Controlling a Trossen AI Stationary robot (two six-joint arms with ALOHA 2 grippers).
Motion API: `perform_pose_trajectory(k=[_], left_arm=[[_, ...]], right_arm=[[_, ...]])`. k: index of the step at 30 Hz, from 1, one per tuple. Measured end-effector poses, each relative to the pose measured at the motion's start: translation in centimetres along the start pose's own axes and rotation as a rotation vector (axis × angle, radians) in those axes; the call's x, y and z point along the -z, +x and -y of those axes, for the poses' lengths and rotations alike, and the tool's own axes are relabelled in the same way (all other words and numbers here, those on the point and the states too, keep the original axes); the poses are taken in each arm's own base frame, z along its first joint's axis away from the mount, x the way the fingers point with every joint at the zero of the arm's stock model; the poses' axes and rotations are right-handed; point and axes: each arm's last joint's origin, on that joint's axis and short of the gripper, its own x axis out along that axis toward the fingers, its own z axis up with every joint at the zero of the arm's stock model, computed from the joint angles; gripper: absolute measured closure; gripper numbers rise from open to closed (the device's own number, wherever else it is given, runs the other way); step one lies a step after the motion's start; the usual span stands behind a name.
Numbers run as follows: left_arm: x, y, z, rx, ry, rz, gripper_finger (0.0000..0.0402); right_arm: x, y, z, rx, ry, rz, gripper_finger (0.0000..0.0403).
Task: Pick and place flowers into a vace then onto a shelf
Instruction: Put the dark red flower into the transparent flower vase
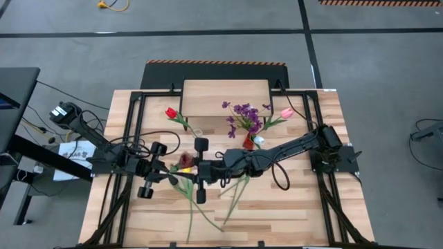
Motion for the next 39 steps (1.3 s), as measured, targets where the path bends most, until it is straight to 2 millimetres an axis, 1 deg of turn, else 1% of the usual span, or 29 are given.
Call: perform_pose_trajectory(k=[2,7,14,25,39], left_arm=[[0.0,0.0,0.0,-0.007,-0.006,-0.002,0.0401],[0.2,0.0,0.0,-0.004,-0.001,-0.023,0.0401],[0.6,0.1,-0.2,-0.109,-0.02,-0.097,0.0401],[0.4,1.3,0.2,-0.087,-0.015,-0.212,0.0401],[0.5,1.3,0.2,-0.09,-0.014,-0.217,0.0401]], right_arm=[[0.0,0.0,0.0,-0.001,-0.006,0.0,0.0393],[0.1,0.0,0.0,-0.005,-0.004,-0.013,0.0399],[0.5,0.0,0.0,-0.005,0.019,-0.053,0.0401],[1.0,-0.1,-0.2,-0.027,0.055,-0.122,0.0402],[1.4,-0.2,-0.3,-0.04,0.077,-0.172,0.0403]])
